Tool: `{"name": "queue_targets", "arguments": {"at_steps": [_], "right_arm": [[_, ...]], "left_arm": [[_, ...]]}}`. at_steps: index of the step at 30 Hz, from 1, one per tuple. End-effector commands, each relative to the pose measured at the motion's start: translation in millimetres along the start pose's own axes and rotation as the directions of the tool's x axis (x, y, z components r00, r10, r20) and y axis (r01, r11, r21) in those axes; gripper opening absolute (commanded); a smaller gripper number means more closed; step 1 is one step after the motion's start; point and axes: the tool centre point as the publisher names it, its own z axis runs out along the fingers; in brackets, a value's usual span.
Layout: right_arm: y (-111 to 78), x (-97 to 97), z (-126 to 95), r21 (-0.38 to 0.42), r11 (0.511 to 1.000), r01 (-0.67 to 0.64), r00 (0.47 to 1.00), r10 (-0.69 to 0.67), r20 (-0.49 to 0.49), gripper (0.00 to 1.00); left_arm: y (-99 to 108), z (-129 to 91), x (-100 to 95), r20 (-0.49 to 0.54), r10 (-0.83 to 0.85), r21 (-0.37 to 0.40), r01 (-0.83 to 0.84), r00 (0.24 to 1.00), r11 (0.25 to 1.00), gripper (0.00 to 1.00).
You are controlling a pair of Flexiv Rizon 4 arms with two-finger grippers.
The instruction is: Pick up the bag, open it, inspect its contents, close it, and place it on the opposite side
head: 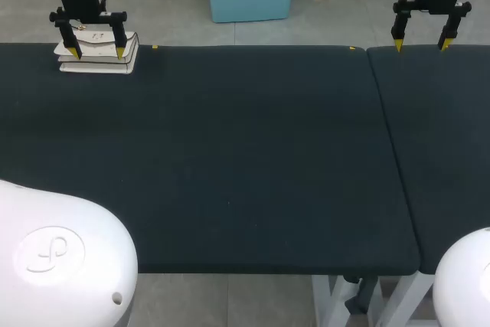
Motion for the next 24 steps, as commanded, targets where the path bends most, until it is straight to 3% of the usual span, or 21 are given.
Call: {"name": "queue_targets", "arguments": {"at_steps": [1, 16, 19, 24], "right_arm": [[0.6, 0.8, -1, 0.003, 1.0, -0.001, 1.0, 0.001, 0.003, 1.0], [0.6, 0.8, -1, 0.003, 1.0, -0.001, 1.0, 0.001, 0.003, 1.0], [0.6, 0.8, -1, 0.003, 1.0, -0.001, 1.0, 0.001, 0.003, 1.0], [8.9, 10.3, 14, -0.03, 0.986, 0.165, 0.985, -0.166, -0.051, 1.0]], "left_arm": [[0, -1, 0.4, 0.002, -0.001, 0.0, 0.001, 1.0, 1.0, 1.0], [0, -1, 0.4, 0.002, -0.001, 0.0, 0.001, 1.0, 1.0, 1.0], [-5, 3, -3.5, -0.062, 0.023, -0.022, -0.024, 0.998, 0.999, 1.0], [-11, 8, -15.7, -0.228, 0.057, -0.056, -0.072, 0.972, 0.996, 1.0]]}}
